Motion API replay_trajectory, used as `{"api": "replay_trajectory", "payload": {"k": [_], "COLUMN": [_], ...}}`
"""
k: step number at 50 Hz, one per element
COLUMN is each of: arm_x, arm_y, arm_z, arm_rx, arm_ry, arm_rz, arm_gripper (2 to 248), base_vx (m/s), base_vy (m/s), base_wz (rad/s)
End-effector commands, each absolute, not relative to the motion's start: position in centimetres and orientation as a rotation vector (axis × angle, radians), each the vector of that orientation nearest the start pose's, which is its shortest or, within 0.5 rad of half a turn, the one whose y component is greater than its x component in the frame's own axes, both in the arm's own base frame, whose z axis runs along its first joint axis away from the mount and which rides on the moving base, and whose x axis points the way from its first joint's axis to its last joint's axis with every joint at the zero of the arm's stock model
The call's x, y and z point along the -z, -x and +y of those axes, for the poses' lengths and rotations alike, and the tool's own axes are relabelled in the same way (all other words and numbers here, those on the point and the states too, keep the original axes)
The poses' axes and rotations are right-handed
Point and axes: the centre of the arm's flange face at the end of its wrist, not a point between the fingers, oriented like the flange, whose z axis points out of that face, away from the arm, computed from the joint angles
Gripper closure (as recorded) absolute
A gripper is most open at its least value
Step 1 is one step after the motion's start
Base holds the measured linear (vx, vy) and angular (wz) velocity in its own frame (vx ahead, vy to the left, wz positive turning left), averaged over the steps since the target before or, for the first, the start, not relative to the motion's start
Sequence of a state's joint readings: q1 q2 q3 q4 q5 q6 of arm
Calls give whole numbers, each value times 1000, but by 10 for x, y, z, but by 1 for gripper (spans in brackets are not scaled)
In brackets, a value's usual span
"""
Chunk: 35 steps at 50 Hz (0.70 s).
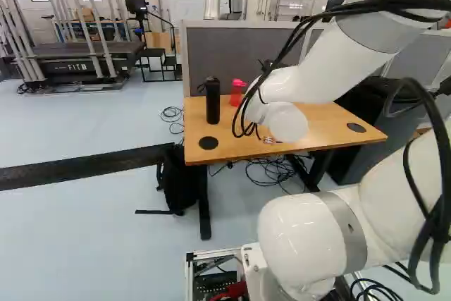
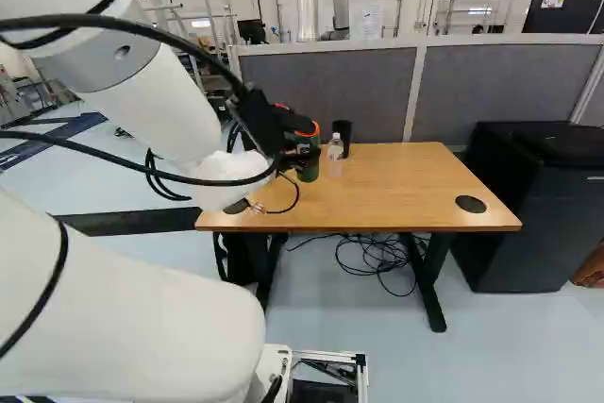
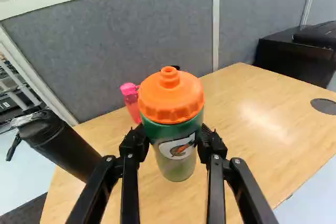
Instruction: Pick up the green bottle from the table
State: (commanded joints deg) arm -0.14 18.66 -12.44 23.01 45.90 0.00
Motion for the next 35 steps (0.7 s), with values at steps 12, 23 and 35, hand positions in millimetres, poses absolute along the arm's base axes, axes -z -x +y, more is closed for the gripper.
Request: {"api": "replay_trajectory", "payload": {"k": [12,23,35], "arm_x": [-417,-409,-398], "arm_y": [-304,-300,-293], "arm_z": [-23,-20,-15], "arm_rx": [1943,1932,1913], "arm_ry": [2471,2494,2520], "arm_rz": [565,478,357], "arm_gripper": [134,134,134], "base_vx": [0,0,0], "base_vy": [0,0,0], "base_wz": [0,0,0]}}
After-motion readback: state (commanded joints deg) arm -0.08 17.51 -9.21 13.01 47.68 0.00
